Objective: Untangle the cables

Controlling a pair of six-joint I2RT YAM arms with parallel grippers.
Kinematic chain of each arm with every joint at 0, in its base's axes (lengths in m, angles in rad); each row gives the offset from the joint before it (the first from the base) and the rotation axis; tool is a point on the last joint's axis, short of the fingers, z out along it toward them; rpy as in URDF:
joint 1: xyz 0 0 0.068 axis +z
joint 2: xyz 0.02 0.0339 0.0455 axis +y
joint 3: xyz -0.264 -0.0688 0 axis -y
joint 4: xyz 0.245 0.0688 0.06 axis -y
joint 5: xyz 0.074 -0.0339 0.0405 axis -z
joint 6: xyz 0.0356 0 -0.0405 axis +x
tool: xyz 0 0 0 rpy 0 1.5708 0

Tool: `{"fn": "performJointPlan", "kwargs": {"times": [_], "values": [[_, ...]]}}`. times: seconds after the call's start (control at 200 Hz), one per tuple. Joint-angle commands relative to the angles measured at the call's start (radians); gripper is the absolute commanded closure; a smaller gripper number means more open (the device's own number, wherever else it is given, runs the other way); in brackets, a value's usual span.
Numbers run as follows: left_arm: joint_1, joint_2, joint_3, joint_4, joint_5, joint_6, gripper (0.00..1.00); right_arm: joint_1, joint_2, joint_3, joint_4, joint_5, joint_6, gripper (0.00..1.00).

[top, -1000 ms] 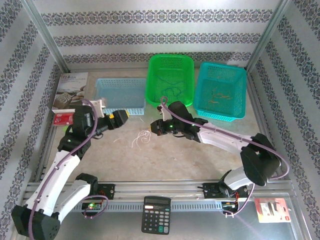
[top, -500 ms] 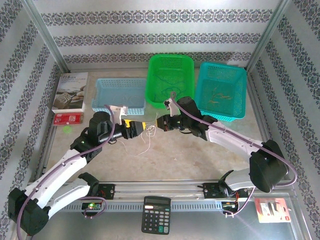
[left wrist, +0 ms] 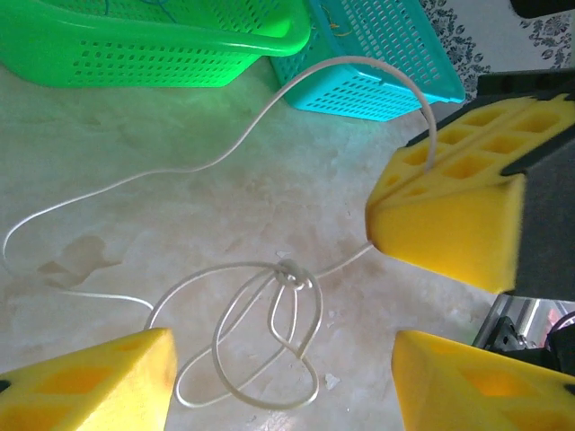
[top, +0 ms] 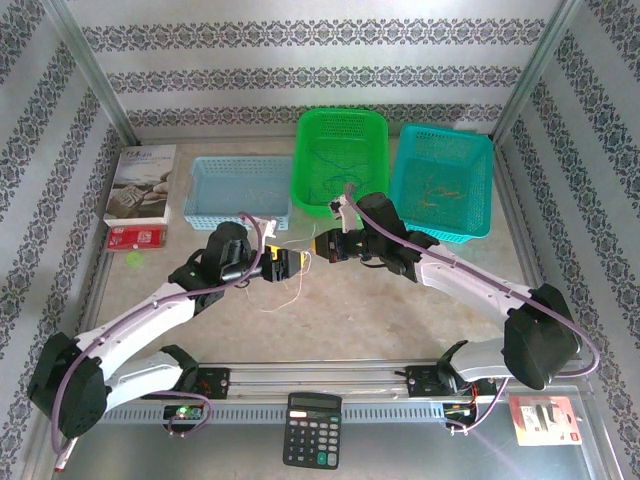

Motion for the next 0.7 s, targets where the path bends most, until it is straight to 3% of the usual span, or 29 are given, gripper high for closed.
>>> {"fn": "performJointPlan", "kwargs": {"times": [0.0,0.17,0.27,0.335,0.55,0.664,0.694], "values": [[-0.018,0.035,0.001,0.094,-0.004,0.036,0.39,-0.003,-0.008,0.014,0.001,-0.025,-0.011,1.00],[-0.026,0.088,0.004,0.139,0.014,0.035,0.48,0.002,-0.003,0.022,0.003,-0.024,-0.008,1.00],[-0.029,0.103,-0.002,0.169,0.015,0.030,0.62,0.007,0.002,0.027,0.005,-0.029,-0.003,1.00],[-0.030,0.111,-0.007,0.193,0.017,0.023,0.66,0.012,0.007,0.030,0.006,-0.032,-0.002,1.00],[-0.032,0.136,-0.019,0.265,0.031,-0.007,1.00,0.023,0.018,0.044,0.013,-0.040,0.005,1.00],[-0.032,0.147,-0.038,0.328,0.037,-0.049,1.00,0.014,0.007,0.043,0.013,-0.048,0.003,1.00],[-0.032,0.149,-0.046,0.348,0.037,-0.068,1.00,0.007,-0.005,0.040,0.007,-0.044,0.003,0.89]]}}
